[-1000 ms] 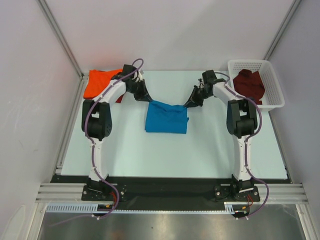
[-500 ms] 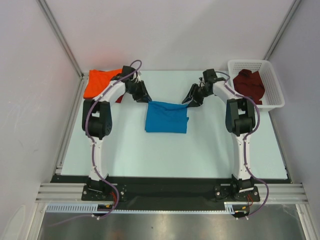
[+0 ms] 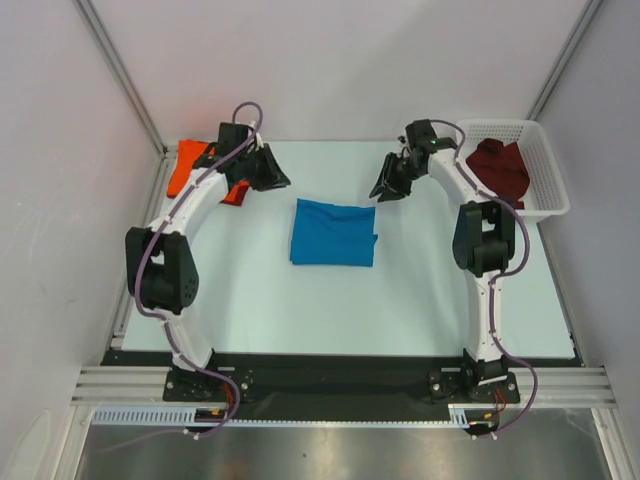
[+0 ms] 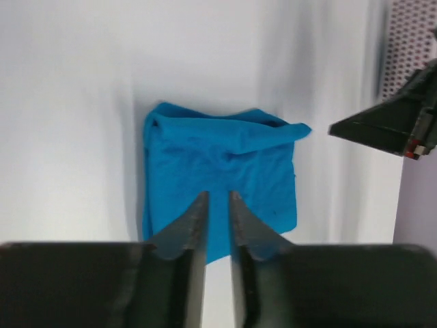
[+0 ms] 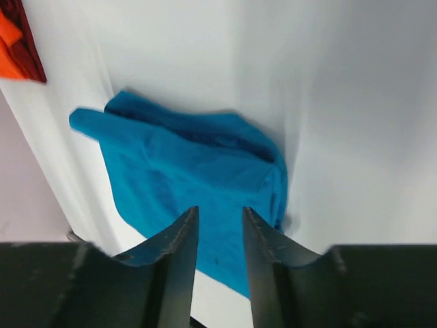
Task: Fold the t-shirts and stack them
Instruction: Fold the tshirt
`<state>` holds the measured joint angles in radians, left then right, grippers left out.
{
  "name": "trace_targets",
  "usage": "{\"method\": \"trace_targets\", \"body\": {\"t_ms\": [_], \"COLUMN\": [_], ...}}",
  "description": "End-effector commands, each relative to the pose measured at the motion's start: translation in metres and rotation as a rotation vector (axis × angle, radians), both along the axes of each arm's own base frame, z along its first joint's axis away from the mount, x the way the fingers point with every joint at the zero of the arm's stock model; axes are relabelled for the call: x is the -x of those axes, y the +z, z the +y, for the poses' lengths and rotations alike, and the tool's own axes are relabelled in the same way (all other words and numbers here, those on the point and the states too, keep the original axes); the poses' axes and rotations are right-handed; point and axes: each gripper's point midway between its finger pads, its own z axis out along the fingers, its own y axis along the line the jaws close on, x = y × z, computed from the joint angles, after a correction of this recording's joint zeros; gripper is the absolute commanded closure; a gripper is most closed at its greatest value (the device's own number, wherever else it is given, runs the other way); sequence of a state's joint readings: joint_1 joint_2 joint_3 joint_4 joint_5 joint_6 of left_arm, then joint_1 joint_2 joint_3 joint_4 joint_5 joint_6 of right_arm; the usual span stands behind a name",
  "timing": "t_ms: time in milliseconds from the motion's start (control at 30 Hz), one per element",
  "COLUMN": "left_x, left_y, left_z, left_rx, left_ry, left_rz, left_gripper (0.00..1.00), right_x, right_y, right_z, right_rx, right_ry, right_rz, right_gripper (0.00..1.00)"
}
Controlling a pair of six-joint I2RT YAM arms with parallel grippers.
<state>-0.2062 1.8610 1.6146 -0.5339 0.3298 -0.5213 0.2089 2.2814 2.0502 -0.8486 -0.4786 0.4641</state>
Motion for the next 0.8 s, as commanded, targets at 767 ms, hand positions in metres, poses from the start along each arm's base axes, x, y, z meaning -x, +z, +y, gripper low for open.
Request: {"method": "trace_targets", "body": {"t_ms": [767], "left_x": [-0.015], "left_y": [-0.095], "left_z": [-0.085], "left_rx": [0.229], "left_ry": [-0.181], "left_rz": [0.186], "left_gripper": [0.95], "right_x": [0.007], "right_y": [-0.039], "right_z": [0.053], "right_rx": [-0.193], "right_ry": [-0.001], "right_rz": [0.08], "right_gripper": [1.0]}}
